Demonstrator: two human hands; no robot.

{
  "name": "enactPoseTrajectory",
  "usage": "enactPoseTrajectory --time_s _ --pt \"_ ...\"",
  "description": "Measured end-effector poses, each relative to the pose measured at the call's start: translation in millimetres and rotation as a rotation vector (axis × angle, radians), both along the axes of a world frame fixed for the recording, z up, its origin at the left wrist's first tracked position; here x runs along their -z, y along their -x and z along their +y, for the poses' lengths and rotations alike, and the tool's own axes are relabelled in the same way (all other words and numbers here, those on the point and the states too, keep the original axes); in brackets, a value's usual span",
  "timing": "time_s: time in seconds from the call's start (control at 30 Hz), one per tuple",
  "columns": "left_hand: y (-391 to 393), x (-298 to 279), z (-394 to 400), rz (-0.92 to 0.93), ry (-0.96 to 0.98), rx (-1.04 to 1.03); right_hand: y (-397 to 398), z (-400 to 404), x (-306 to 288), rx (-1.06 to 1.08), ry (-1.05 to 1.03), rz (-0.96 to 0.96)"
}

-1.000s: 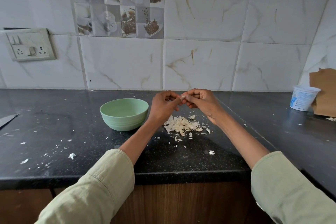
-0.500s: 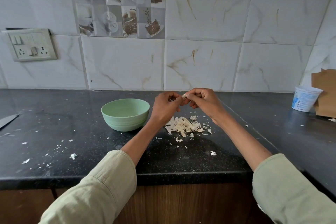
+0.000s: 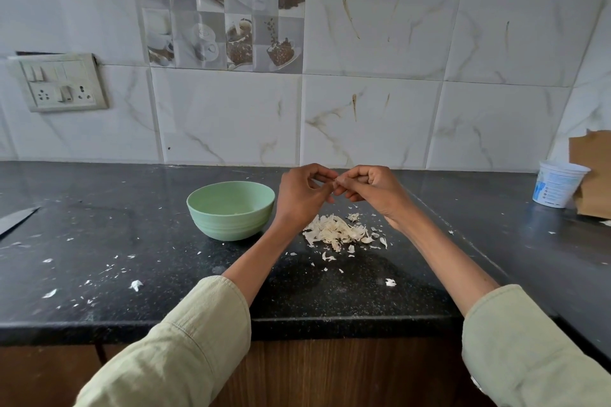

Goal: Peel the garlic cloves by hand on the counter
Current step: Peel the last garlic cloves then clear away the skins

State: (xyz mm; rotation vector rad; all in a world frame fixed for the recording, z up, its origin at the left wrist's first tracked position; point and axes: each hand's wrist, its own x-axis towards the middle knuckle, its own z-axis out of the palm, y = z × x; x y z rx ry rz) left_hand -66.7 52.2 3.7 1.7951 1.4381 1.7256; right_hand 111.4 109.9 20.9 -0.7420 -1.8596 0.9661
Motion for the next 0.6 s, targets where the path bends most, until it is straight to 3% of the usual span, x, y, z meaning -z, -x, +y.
enactPoseTrajectory --time_s 0.6 --pt "-1.1 1.0 0.3 -0.048 -0.013 0.010 -0.6 0.3 0.9 0.048 -0.046 0.005"
